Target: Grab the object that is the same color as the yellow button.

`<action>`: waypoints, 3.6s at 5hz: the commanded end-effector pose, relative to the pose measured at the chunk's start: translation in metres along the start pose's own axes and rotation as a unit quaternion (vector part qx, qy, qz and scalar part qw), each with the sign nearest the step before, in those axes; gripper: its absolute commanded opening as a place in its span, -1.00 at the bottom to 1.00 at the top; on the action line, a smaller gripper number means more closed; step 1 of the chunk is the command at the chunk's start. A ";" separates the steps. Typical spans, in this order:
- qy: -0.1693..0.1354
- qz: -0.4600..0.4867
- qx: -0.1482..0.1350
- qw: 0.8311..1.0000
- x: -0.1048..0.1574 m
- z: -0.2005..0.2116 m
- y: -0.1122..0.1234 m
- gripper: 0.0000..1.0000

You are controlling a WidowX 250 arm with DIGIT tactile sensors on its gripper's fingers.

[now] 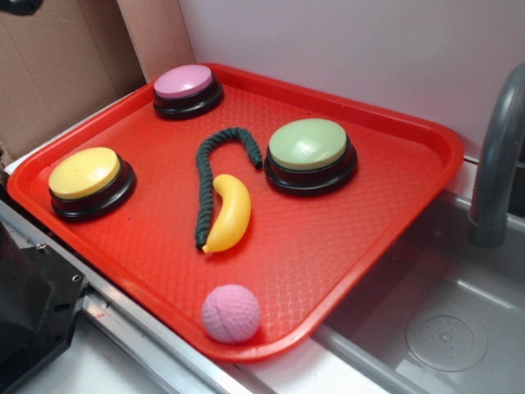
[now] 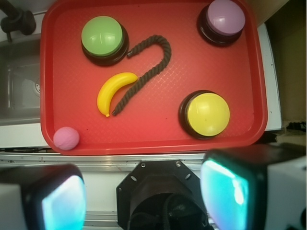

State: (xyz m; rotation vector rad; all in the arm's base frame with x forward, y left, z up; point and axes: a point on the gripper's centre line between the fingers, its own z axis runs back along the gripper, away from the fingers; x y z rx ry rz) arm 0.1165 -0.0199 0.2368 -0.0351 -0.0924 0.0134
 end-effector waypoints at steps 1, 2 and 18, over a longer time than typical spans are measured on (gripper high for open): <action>0.000 0.000 0.000 1.000 0.000 0.000 0.000 1.00; 0.004 0.123 0.022 0.992 0.008 -0.015 -0.011 1.00; -0.029 0.125 0.048 0.991 0.097 -0.045 0.037 -1.00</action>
